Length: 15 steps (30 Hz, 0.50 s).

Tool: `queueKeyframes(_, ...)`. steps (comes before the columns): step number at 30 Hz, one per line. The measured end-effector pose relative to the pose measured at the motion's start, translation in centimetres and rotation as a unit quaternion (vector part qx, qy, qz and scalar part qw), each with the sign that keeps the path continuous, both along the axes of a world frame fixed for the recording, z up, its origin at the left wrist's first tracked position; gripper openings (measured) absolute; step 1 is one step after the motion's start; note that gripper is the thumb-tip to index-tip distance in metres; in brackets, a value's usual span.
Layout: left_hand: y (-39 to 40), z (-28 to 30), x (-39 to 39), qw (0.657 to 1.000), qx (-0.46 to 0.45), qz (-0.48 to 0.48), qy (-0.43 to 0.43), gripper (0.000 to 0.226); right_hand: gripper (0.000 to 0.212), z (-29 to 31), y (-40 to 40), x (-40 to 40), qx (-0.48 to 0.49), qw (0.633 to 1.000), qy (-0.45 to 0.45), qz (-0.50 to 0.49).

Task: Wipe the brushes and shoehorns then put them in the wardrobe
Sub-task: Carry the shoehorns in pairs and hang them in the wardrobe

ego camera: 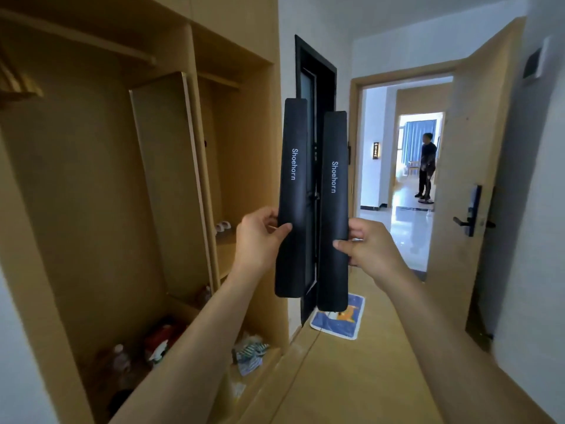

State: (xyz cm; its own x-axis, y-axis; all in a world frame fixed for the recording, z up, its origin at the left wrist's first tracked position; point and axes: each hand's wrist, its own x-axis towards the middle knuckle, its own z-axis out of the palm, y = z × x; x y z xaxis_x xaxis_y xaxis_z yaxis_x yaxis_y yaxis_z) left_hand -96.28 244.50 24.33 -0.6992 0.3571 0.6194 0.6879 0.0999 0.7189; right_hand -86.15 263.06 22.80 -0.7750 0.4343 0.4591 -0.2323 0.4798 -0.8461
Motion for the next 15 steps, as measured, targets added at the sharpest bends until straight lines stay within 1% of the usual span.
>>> queueKeyframes(7,7.4,-1.4,-9.9,1.000,0.011,0.024,-0.003,0.015,0.029,-1.2,7.4,-11.1,0.013,0.999,0.000,0.042)
queueKeyframes(12,13.5,-2.5,-18.7,0.999,0.031,0.024,-0.003,0.014,0.030,-1.5,13.1,-19.3,0.017,0.999,0.001,0.036)
queueKeyframes(15,17.7,-2.1,-25.0,0.999,0.040,0.019,-0.004,0.011,0.034,-0.9,16.8,-24.6,0.009,1.000,0.002,0.027)
